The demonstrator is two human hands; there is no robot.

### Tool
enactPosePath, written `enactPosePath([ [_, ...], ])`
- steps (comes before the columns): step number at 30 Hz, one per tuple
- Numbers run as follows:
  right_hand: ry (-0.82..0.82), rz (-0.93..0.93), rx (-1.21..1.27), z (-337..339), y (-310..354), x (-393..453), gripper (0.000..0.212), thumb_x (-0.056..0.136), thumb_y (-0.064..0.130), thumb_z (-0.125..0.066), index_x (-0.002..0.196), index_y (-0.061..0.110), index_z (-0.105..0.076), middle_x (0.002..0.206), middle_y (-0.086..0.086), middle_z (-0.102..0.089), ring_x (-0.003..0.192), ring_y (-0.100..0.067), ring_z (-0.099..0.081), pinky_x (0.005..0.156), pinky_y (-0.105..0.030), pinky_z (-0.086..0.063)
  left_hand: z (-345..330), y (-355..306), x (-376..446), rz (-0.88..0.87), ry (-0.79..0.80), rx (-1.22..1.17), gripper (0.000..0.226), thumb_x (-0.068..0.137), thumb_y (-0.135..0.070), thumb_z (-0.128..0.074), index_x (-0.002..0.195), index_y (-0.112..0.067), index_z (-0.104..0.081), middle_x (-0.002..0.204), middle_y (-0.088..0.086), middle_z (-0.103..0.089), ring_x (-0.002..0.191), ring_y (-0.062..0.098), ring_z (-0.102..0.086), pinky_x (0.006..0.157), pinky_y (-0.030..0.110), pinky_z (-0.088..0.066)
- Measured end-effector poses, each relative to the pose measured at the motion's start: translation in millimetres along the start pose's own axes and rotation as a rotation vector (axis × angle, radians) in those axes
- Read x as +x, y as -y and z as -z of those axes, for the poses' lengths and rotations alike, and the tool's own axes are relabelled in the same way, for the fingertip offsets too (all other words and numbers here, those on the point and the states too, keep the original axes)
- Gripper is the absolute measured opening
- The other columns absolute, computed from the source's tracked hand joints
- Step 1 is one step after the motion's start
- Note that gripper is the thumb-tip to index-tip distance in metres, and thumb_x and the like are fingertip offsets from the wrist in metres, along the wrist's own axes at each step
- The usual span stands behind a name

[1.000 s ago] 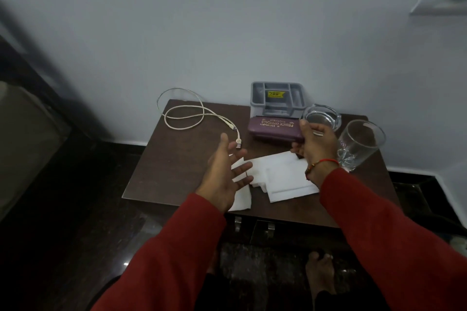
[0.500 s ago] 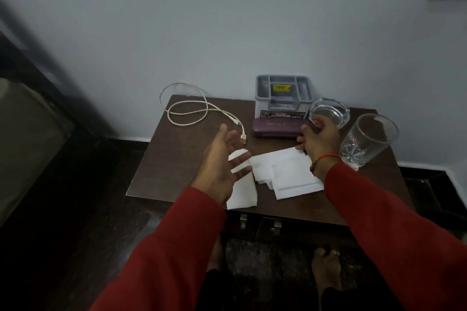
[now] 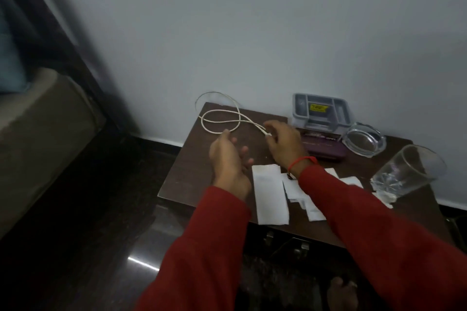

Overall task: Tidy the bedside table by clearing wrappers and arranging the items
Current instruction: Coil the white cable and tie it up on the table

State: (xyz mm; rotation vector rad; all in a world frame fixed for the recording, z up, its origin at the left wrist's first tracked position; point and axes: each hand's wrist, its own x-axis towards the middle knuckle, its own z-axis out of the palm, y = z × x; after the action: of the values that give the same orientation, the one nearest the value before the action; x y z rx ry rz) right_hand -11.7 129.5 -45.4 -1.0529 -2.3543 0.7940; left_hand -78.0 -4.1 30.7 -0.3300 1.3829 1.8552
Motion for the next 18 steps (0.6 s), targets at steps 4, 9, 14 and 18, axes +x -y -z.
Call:
enactPosePath([
  [4, 0.171, -0.036, -0.275, -35, 10, 49, 0.057, 0.095, 0.018, -0.054, 0.149, 0.011, -0.038, 0.146, -0.021, -0.044, 0.133, -0.041, -0.041, 0.112, -0.041, -0.029, -1, 0, 2, 0.031, 0.012, -0.008, 0.013, 0.103, -0.03, -0.05, 0.093, -0.026, -0.058, 0.097, -0.005, -0.059, 0.076, 0.013, -0.058, 0.058, 0.029, -0.044],
  [9, 0.21, -0.071, -0.61, -65, 19, 75, 0.048, 0.099, 0.031, -0.037, 0.145, 0.043, -0.036, 0.145, -0.013, -0.04, 0.131, -0.044, -0.035, 0.107, -0.056, -0.025, 2, -4, 12, 0.029, 0.014, -0.011, 0.015, 0.102, -0.029, -0.05, 0.089, -0.026, -0.056, 0.091, -0.006, -0.058, 0.075, 0.012, -0.058, 0.057, 0.028, -0.044],
  [14, 0.069, 0.08, -0.52, -59, 19, 84, 0.027, 0.102, 0.028, -0.041, 0.118, 0.018, -0.061, 0.12, -0.018, -0.058, 0.114, -0.041, -0.054, 0.095, -0.048, -0.039, 4, -5, 20, 0.007, 0.003, -0.01, 0.009, 0.1, -0.03, -0.053, 0.098, -0.026, -0.06, 0.095, -0.008, -0.061, 0.078, 0.012, -0.058, 0.058, 0.027, -0.044],
  [18, -0.122, 0.159, -0.174, -26, 37, 64, 0.02, 0.097, 0.024, -0.049, 0.105, 0.014, -0.064, 0.118, -0.016, -0.051, 0.106, -0.036, -0.056, 0.089, -0.049, -0.049, 2, -5, 13, -0.059, 0.012, 0.01, 0.016, 0.1, -0.028, -0.055, 0.112, -0.022, -0.063, 0.082, -0.01, -0.06, 0.069, 0.008, -0.056, 0.055, 0.025, -0.043],
])
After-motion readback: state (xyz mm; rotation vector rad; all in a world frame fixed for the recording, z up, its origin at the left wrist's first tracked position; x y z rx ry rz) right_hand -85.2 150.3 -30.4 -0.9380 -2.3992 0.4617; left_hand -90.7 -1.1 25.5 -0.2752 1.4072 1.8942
